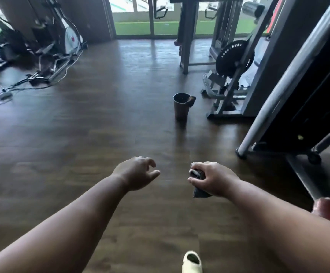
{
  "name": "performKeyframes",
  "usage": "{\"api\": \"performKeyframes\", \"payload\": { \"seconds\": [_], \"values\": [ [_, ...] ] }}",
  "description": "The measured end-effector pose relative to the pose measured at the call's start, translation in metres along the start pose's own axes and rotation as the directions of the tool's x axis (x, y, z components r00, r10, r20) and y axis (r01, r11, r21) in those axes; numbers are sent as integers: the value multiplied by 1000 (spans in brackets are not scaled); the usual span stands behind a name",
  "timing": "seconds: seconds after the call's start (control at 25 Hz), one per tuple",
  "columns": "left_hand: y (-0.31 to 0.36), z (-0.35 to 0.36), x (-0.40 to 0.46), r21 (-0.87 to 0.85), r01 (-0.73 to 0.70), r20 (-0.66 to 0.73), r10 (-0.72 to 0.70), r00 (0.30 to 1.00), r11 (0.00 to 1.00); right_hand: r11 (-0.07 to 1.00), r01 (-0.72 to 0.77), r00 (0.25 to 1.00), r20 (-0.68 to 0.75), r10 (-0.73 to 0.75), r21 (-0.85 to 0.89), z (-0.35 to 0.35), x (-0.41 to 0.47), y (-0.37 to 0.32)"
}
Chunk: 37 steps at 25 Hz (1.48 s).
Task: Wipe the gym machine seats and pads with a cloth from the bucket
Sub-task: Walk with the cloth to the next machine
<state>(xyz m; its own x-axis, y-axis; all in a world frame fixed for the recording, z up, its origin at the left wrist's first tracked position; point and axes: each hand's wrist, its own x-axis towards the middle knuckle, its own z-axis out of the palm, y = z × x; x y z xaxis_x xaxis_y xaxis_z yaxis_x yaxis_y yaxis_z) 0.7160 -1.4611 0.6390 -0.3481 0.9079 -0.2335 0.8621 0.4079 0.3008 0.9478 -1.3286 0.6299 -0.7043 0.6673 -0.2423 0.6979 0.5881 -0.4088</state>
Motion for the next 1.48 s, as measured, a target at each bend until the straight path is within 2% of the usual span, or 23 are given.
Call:
{"api": "performKeyframes", "payload": {
  "seconds": [0.16, 0.32, 0.52, 0.72, 1.0, 1.24, 1.48],
  "values": [
    [3, -36, 96, -28, 33, -2, -33, 999, 999, 999, 4, 1000, 14, -3, -36, -57, 101, 20],
    [-23, -72, 186, -60, 31, -30, -33, 999, 998, 999, 25, 1000, 3, -25, -28, -93, 204, 16],
    [-88, -117, 312, -57, 5, -39, -7, 999, 998, 999, 29, 999, -17, -30, -37, -116, 347, -8],
    [-167, -181, 451, -26, -20, -5, 19, 1000, 999, 999, -51, 998, -35, 51, 13, -135, 492, -44],
    [-237, -255, 625, 20, -38, 49, 37, 998, 999, 996, -84, 996, -13, 85, 39, -174, 667, -74],
    [-281, -289, 794, -6, -2, 25, 2, 1000, 1000, 999, 4, 1000, -7, -4, 32, -203, 856, -60],
    [-322, -329, 943, -50, 127, 48, -125, 991, 991, 992, 117, 988, 105, -112, -40, -258, 1050, -53]
  ]
}}
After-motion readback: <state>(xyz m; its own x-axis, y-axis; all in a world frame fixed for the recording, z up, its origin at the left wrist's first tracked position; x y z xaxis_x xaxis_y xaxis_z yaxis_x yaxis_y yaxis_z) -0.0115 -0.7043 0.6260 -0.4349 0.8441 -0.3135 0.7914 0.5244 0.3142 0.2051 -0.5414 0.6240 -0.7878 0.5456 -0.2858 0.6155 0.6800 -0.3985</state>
